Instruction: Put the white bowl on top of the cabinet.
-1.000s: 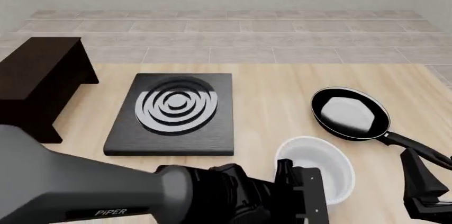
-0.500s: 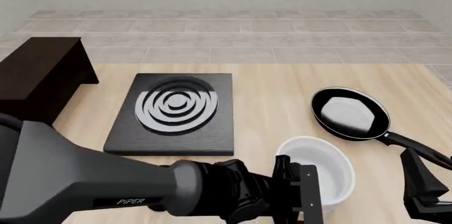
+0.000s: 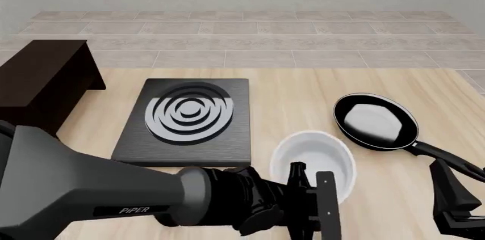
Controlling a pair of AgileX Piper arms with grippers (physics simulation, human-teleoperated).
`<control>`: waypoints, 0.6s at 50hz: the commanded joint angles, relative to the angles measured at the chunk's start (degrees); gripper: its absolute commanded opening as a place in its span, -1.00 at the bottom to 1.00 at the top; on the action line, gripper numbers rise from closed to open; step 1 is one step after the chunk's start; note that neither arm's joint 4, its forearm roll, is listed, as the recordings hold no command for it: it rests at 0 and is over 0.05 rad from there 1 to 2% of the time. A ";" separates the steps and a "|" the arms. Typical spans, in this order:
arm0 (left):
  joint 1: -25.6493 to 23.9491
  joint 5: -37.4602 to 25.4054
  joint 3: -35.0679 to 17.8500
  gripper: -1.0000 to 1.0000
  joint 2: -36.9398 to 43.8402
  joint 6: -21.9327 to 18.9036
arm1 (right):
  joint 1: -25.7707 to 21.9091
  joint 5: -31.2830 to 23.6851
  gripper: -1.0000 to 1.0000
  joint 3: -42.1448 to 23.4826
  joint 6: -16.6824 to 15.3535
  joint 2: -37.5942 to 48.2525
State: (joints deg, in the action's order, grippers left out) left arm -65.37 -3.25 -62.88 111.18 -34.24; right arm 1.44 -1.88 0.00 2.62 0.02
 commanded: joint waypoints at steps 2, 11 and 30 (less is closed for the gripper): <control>0.21 -2.92 -2.56 -1.00 -3.14 -2.87 | 0.18 0.08 1.00 0.00 0.02 0.00; 0.22 -4.95 -3.80 -1.00 -6.21 -4.83 | 0.24 -0.05 1.00 0.00 0.11 0.01; 2.20 -6.31 -3.11 -1.00 -11.69 -6.76 | 0.23 -0.04 1.00 0.00 0.14 -0.01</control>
State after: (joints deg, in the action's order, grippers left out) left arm -64.54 -9.88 -66.23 102.94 -39.80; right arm 1.72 -1.92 0.00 2.75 0.01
